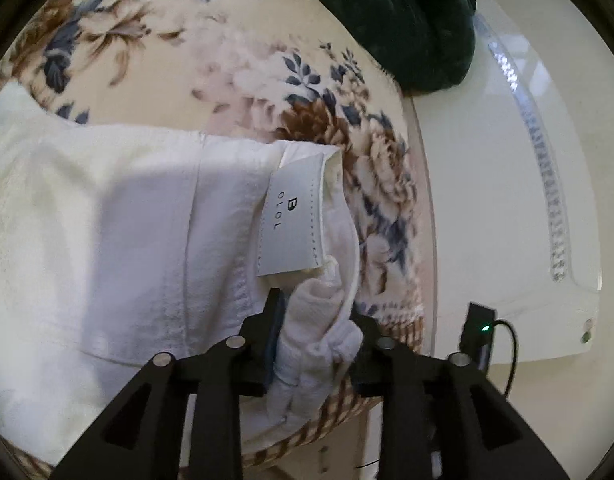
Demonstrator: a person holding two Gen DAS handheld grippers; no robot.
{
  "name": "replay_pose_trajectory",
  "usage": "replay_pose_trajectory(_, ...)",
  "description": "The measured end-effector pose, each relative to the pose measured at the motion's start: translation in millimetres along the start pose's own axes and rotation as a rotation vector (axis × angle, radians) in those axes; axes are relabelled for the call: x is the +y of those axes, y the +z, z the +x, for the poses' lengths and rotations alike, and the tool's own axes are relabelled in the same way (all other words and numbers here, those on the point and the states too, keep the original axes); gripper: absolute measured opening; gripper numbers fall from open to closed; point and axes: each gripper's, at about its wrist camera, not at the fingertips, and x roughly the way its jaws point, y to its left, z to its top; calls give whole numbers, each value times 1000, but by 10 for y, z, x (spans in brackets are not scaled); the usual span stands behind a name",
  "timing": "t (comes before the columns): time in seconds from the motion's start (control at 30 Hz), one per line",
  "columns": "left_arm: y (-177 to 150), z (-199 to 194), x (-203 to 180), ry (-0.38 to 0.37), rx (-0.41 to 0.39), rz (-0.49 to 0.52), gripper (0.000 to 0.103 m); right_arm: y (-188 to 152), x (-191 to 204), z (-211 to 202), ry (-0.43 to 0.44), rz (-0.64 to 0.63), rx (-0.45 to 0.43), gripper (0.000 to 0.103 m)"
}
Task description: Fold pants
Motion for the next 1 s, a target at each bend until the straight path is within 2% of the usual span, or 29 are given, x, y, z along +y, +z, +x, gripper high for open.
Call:
replay_pose_trajectory(0.07,-4,-107,-90,13,-12,31,40,17,-71,-43,22,-3,-11,86)
replay_pose_trajectory(0.1,-25,-174,-134,17,-26,48,48,35,-82,-64,39,-7,-19,86)
replay_pose_trajectory(0.13,-37,-253,-175,26,-41,68,75,23,-17,-68,56,-9,-24,86)
replay_pose_trajectory(0.17,-25,-380,-215,42,-57,90,87,45,-3,-86,78,-9,-25,87)
replay_pose_trajectory(0.23,-29,-561,-194,77,-100,116,87,92,43,-131,150,-6,-27,91)
replay_pose_trajectory(0.33,81,-842,3,248,-187,155,87,154,232,-122,227,-36,-21,91)
replay_pose_trajectory(0.4,153,-970,285,370,-229,160,89,187,407,-31,264,-68,5,92)
replay_pose_trajectory(0.47,248,-1025,736,440,-187,98,89,217,562,131,274,-81,33,92)
replay_pose_trajectory(0.6,347,-1085,1460,482,-139,-43,89,280,674,572,331,-29,136,92)
replay_pose_trajectory(0.63,366,-1106,1591,507,-140,-66,89,259,695,618,337,-25,139,92)
replay_pose_trajectory(0.67,382,-1122,1715,523,-138,-83,89,232,722,645,332,-28,128,88)
replay_pose_trajectory(0.7,376,-1149,1799,530,-137,-96,89,211,757,634,309,-38,113,64)
replay_pose_trajectory(0.73,376,-1159,1852,536,-139,-110,89,170,825,633,298,-50,108,47)
replay_pose_trajectory(0.8,391,-1150,1941,523,-139,-133,89,73,906,542,257,-94,94,24)
replay_pose_trajectory(0.87,420,-1126,1970,504,-136,-148,89,-26,955,312,215,-138,51,15)
replay_pose_trajectory(1.0,545,-1009,1913,470,-129,-130,89,-106,868,-10,154,-128,5,13)
